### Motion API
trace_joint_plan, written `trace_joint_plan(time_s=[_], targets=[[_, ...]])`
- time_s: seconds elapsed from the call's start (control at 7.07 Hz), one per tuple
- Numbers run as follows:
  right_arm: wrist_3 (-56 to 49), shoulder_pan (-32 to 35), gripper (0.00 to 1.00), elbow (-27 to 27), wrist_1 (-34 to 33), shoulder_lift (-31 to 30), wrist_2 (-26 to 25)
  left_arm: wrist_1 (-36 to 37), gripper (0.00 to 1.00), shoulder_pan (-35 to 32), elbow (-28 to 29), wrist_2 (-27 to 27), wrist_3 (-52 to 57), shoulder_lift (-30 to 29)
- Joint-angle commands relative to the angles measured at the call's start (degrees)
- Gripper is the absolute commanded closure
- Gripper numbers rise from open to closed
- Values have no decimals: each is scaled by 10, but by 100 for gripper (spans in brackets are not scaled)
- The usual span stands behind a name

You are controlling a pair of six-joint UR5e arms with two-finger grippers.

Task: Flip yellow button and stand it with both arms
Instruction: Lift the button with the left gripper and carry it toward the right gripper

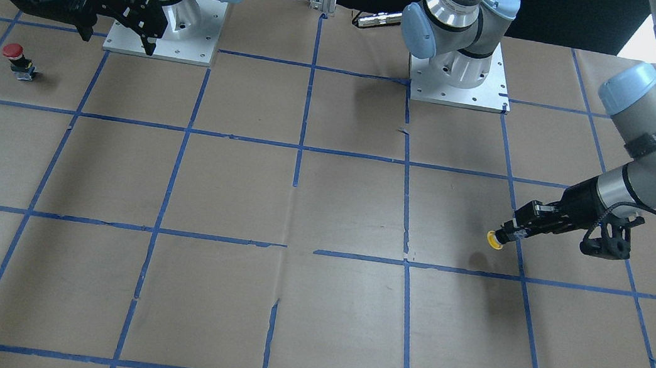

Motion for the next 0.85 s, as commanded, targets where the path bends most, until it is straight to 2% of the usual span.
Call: trace_joint_plan(time_s=[0.0, 0.14, 0.28, 0.42, 0.57, 0.71], targets=[[30, -12, 0, -3, 3, 1, 17, -59, 79, -34, -35, -234, -1, 10], [70, -13, 0, -4, -1, 0, 55, -90, 79, -66, -44, -341, -1, 19], [77, -17, 0, -4, -4, 2, 82, -112, 79, -102, -54, -423, -2, 28], [86, -23, 0, -4, -4, 3, 124, -112, 79, -133, -65, -526, -4, 31], [144, -36, 0, -4, -9, 4, 207, -112, 79, -160, -65, -602, -5, 30], [174, -55, 0, -5, -11, 10, 268, -112, 79, -193, -66, -659, -5, 31]])
